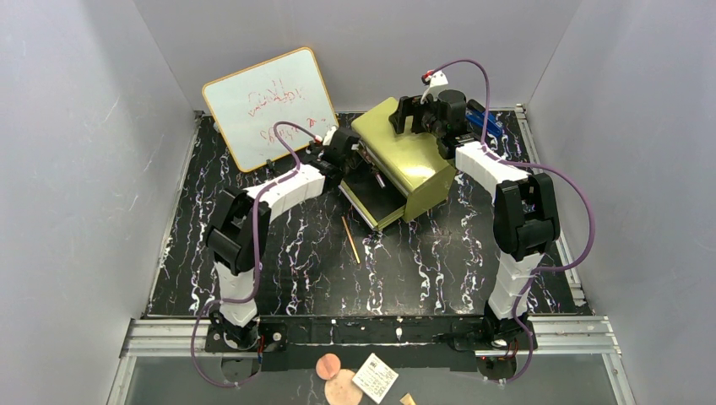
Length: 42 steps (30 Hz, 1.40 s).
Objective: Organize the makeup
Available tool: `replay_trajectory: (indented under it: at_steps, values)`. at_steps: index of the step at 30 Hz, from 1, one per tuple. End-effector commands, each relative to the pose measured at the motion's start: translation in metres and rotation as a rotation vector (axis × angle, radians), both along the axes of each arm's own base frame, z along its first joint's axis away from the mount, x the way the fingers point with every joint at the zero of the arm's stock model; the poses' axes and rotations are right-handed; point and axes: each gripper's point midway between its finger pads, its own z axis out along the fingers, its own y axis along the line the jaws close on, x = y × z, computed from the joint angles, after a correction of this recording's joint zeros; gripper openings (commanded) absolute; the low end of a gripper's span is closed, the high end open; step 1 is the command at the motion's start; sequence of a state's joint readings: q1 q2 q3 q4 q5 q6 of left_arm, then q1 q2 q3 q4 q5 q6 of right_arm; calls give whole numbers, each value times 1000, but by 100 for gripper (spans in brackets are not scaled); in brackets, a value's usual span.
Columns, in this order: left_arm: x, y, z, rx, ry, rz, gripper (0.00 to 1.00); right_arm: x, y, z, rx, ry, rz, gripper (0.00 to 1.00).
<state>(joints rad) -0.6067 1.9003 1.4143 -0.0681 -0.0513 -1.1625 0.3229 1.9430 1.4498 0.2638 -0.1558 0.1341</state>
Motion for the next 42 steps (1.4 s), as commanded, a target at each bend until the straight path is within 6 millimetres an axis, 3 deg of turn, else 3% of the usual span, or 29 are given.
replay_trajectory:
  at_steps: [1, 13, 20, 22, 28, 35, 42]
  values:
    - [-1, -1, 1, -12, 11, 47, 0, -134, -33, -214, -291, 730, 42, 99]
    - [-33, 9, -59, 138, 149, 85, 0, -134, -33, -220, -293, 741, 42, 99]
    - [-40, 9, -75, 151, 188, 75, 0, -134, -33, -219, -293, 741, 42, 99]
    - [-40, 4, -76, 149, 185, 46, 0, -134, -33, -219, -294, 740, 42, 99]
    - [-36, -3, -74, 155, 179, 4, 12, -133, -34, -218, -293, 739, 42, 99]
    - [-23, 0, -41, 227, 108, -21, 25, -133, -32, -217, -288, 739, 47, 99]
    - [-21, 1, -27, 257, 93, -48, 35, -133, -32, -214, -287, 735, 48, 99]
